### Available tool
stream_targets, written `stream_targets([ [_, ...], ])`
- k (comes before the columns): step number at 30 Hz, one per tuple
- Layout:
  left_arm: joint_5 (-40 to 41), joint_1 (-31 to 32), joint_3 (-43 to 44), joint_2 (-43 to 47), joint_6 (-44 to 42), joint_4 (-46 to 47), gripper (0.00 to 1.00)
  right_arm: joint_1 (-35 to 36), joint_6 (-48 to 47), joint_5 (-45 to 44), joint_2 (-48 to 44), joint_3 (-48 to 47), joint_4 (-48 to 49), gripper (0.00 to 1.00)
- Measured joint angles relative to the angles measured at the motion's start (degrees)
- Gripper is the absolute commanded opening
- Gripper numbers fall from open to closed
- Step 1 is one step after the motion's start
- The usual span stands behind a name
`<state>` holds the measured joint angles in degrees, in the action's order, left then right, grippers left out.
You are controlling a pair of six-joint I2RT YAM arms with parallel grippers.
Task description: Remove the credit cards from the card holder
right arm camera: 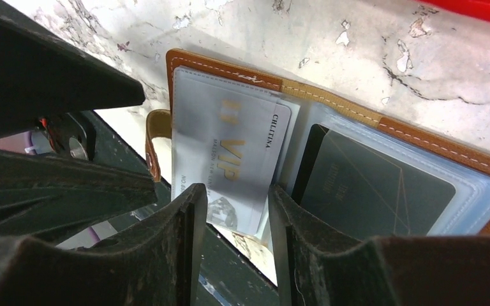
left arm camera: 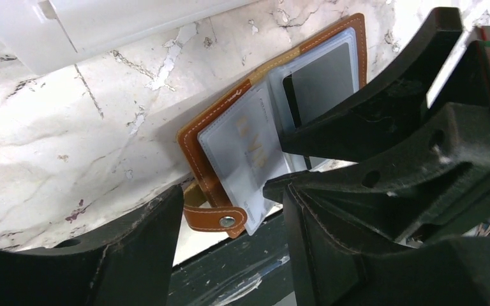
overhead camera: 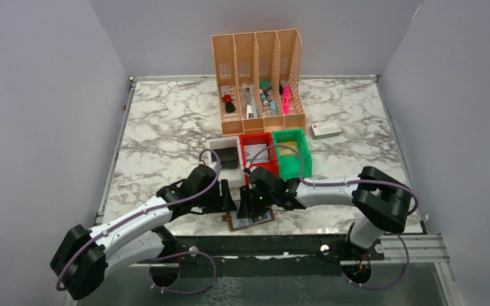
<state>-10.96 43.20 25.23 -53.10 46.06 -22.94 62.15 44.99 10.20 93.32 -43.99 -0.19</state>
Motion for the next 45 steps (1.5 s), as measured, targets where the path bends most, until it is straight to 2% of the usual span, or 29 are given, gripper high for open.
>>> stream_targets([
  [12,-0.2,0.1,-0.1,-6.7,-0.9,1.6,0.27,0.0,0.6,-3.4,-4.0,0.8,-0.2,0.48],
  [22,-0.2,0.4,-0.2,-7.2,-1.5,2.1,0.12,-0.8,2.0,-3.5,-2.5,1.6,0.3,0.43],
  [30,-0.2,0.4,-0.2,-8.3,-2.1,2.3,0.05,-1.7,4.5,-2.4,-1.1,1.7,1.2,0.4],
  [35,-0.2,0.5,-0.2,-9.2,-2.4,2.4,0.04,-2.4,4.9,-1.6,-1.1,2.3,1.9,0.3],
  [43,-0.1,0.8,-0.2,-9.7,-2.6,2.4,0.01,-4.2,5.2,3.8,-1.1,5.6,6.7,0.05],
  [45,-0.1,0.9,-0.2,-9.8,-2.6,2.4,0.01,-4.6,5.4,5.0,-1.2,6.3,7.8,0.01],
])
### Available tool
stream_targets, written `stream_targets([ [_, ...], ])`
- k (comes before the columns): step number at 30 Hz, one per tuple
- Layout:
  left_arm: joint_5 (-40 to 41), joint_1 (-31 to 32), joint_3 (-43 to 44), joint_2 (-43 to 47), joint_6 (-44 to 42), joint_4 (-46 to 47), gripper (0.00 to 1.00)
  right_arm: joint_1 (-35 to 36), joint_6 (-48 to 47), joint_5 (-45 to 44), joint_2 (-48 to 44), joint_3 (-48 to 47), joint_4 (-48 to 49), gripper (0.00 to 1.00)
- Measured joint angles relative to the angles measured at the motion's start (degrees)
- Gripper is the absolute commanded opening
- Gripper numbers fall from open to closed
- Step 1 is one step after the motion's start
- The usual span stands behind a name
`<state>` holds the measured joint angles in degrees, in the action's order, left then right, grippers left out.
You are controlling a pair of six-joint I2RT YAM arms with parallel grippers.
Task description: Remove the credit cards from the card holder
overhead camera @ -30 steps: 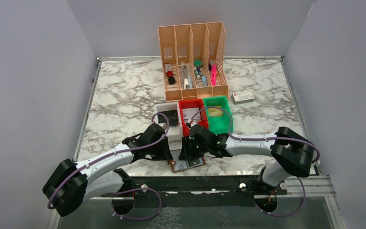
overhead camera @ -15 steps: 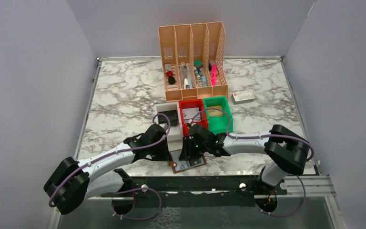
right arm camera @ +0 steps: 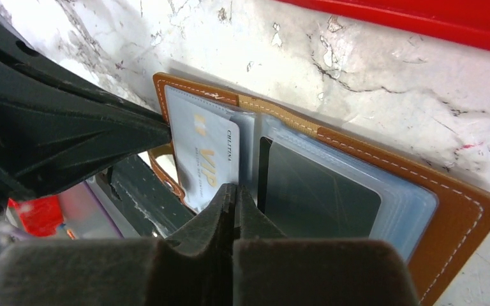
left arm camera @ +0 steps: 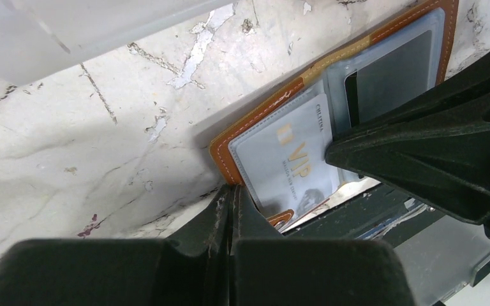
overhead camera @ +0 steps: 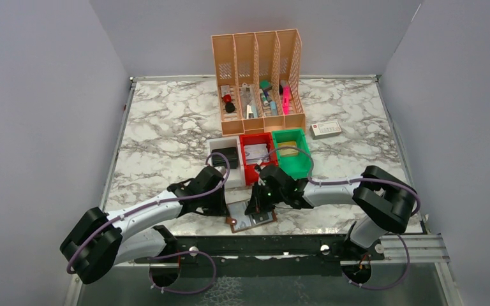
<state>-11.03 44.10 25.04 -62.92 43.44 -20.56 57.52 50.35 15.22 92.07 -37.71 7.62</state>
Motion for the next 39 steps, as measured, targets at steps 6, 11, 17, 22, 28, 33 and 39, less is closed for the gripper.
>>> stream_targets([
  [6,0.2,0.2,0.0,-0.2,0.0,-0.1,0.0,-1.0,0.3,2.2,-1.0,1.2,1.6,0.01],
  [11,0.2,0.3,0.0,-0.2,0.0,0.0,0.0,-1.8,0.7,2.4,-2.2,2.1,1.8,0.01],
  [17,0.3,0.3,0.0,-0.1,0.0,0.0,0.0,-2.5,0.6,1.7,-3.7,2.4,1.2,0.01],
  [22,0.3,0.3,0.0,-0.1,0.0,0.0,0.0,-2.8,0.6,0.0,-4.8,3.1,-0.3,0.01],
  [28,0.4,0.3,0.0,0.3,0.0,0.0,0.02,-3.3,0.6,-1.2,-5.5,3.7,-1.4,0.01],
  [33,1.2,0.5,0.0,2.1,0.2,-0.1,0.51,-3.5,0.6,-1.1,-5.4,3.7,-1.3,0.01],
  [39,2.5,0.6,1.3,7.1,0.9,-0.5,0.73,-3.5,0.7,-0.9,-4.6,3.8,-0.9,0.01],
])
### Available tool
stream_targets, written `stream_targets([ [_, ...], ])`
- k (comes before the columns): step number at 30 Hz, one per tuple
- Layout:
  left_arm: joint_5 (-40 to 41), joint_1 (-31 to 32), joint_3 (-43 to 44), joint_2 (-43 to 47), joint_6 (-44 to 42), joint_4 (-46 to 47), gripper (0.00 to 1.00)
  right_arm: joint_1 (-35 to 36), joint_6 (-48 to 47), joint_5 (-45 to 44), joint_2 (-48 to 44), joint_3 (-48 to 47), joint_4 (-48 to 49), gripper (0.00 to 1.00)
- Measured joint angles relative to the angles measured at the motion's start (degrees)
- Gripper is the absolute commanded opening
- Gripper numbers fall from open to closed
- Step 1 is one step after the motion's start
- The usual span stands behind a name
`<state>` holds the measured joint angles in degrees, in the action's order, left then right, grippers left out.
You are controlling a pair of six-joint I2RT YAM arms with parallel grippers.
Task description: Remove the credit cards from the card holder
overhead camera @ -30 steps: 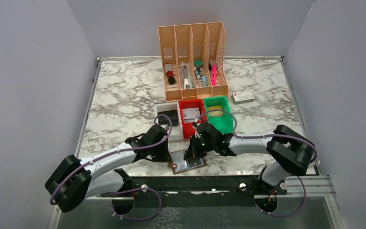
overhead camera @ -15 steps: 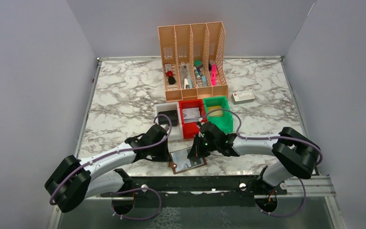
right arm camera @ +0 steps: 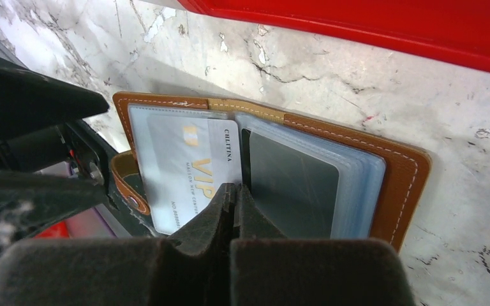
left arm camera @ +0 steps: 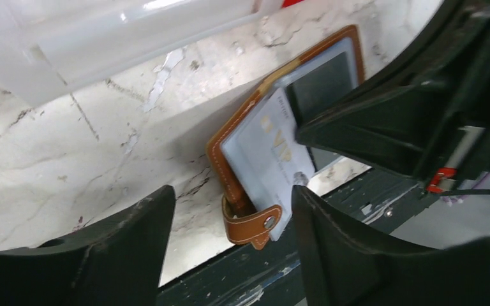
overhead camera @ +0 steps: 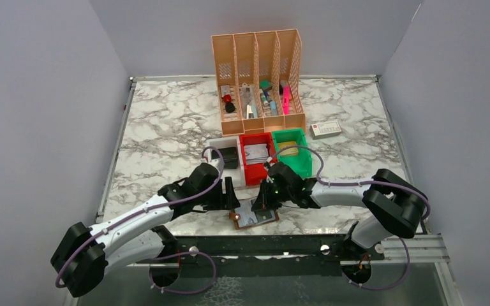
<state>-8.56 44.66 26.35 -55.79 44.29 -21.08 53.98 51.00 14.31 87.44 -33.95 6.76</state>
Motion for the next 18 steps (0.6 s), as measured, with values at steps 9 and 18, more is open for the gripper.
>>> stream_targets([
  [9,0.0,0.3,1.7,-1.8,-0.6,0.5,0.72,0.0,0.0,0.0,0.0,0.1,0.2,0.01],
  [18,0.0,3.9,4.5,-11.5,-2.0,1.0,0.34,0.0,0.0,0.0,0.0,0.1,0.2,0.01],
])
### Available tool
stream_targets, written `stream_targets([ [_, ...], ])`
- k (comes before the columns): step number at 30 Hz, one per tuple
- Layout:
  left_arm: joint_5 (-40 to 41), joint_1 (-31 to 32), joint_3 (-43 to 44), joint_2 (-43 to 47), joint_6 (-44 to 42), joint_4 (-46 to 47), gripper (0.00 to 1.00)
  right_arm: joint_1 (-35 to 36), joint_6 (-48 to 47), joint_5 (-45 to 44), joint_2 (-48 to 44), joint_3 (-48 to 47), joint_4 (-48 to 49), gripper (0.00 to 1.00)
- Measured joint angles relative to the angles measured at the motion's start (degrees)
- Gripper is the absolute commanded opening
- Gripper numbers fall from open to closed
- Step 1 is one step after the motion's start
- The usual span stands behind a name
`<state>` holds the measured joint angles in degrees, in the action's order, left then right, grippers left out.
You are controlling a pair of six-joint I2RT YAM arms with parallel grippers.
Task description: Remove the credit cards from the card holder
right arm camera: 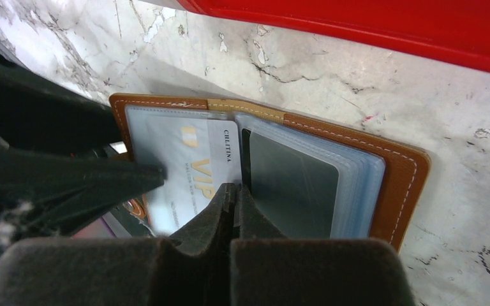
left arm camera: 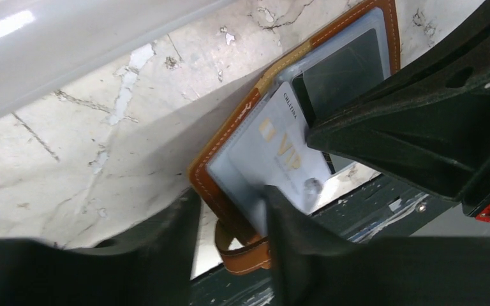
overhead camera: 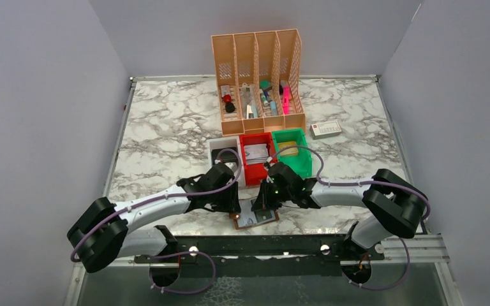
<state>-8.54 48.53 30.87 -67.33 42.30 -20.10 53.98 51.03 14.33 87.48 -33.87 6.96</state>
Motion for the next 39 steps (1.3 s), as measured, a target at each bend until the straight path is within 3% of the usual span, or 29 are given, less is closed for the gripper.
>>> stream_targets([
  [9,0.3,0.6,0.1,-0.7,0.4,0.8,0.08,0.0,0.0,-1.3,-1.3,0.2,-1.0,0.01],
  [15,0.4,0.7,0.1,0.1,0.5,0.8,0.01,0.0,0.0,-3.0,-2.7,0.2,-2.6,0.01],
  [19,0.4,0.7,0.1,0.1,0.5,0.8,0.0,0.0,0.1,-4.0,-4.0,0.6,-3.6,0.09],
  [21,0.4,0.7,0.1,0.0,0.5,0.8,0.03,-0.1,0.1,-3.9,-4.5,0.8,-3.5,0.15],
  [29,1.0,0.7,-0.4,-1.2,0.3,0.7,0.4,-0.1,-0.2,0.0,-1.9,0.9,-0.7,0.29],
  [31,1.5,0.7,-0.6,-1.2,0.3,0.5,0.41,-0.1,-0.2,0.4,-1.0,0.4,-0.7,0.33],
  [39,2.6,0.8,-0.7,-1.1,0.2,0.2,0.09,-0.1,-0.3,-0.1,-0.9,-0.7,-2.1,0.34],
])
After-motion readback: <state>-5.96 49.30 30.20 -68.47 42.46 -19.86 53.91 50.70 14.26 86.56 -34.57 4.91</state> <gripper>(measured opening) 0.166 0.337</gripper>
